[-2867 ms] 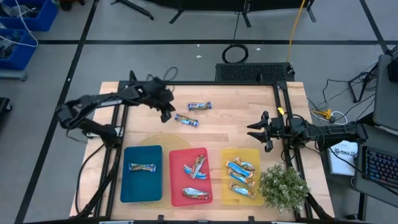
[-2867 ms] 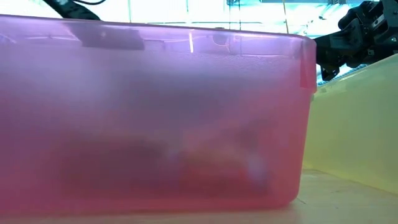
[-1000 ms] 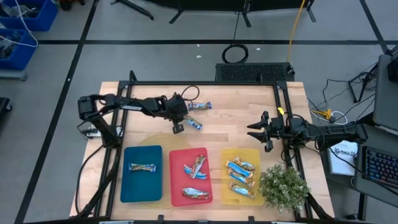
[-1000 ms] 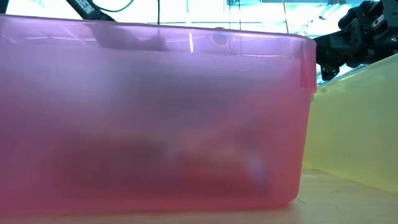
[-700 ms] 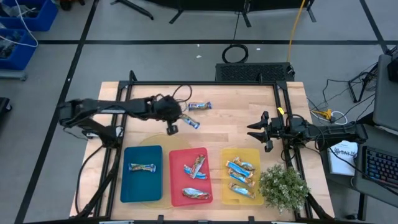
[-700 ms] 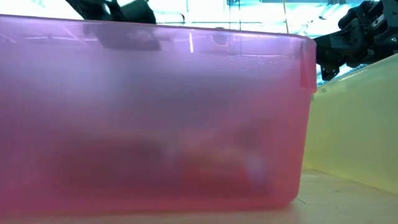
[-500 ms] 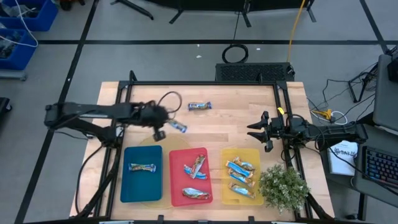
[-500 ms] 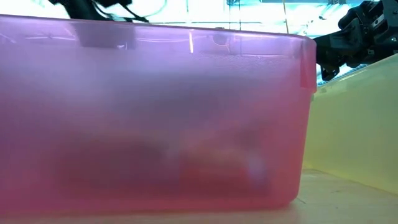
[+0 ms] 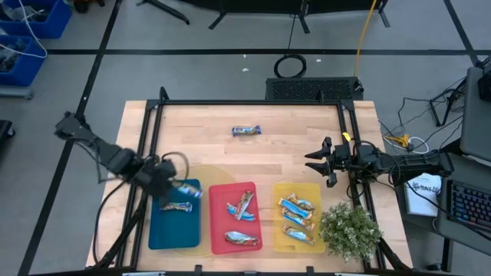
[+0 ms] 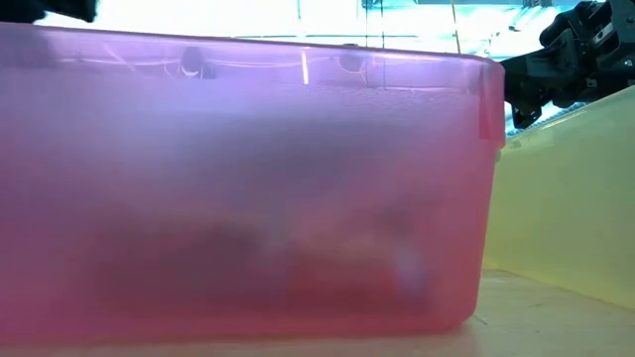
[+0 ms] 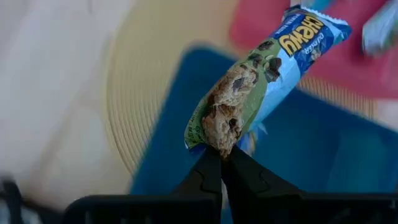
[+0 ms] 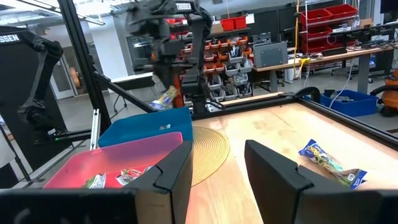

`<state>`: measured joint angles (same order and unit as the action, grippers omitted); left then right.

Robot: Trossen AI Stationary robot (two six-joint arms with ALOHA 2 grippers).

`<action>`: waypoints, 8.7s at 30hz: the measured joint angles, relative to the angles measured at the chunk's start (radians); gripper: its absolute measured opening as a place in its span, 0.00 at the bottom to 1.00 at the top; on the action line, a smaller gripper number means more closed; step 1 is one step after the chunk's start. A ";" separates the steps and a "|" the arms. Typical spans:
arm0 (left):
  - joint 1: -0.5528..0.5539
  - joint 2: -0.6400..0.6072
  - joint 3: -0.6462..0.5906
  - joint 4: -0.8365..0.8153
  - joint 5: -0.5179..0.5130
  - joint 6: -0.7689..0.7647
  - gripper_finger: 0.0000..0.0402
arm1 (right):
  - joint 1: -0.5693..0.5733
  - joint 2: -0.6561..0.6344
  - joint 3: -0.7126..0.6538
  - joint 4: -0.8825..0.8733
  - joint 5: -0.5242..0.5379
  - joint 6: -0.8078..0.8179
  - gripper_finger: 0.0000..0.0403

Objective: Pick and place Granola Bars by type
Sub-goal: Put the bottom blue granola bar into the blue bin, then put the blue granola bar into the blue bin, then return to Home Position

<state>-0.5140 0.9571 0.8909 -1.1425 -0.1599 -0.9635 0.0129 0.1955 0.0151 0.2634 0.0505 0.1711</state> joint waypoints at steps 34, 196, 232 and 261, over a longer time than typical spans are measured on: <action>-0.235 0.229 -0.024 -0.137 -0.183 -0.633 0.34 | 0.000 0.000 0.000 0.000 0.000 0.000 0.34; 0.744 0.336 0.109 0.708 0.086 0.759 0.00 | 0.000 0.000 0.000 0.000 0.000 0.000 0.34; -0.742 0.356 0.109 0.150 -0.384 -0.707 0.00 | 0.000 0.000 0.000 0.000 0.000 0.000 0.34; -0.640 0.338 0.045 0.156 -0.965 -0.253 0.12 | 0.000 0.000 0.000 0.000 0.000 0.000 0.34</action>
<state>-1.1543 1.2949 0.9355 -0.9861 -1.1247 -1.2161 0.0130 0.1955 0.0151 0.2638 0.0505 0.1711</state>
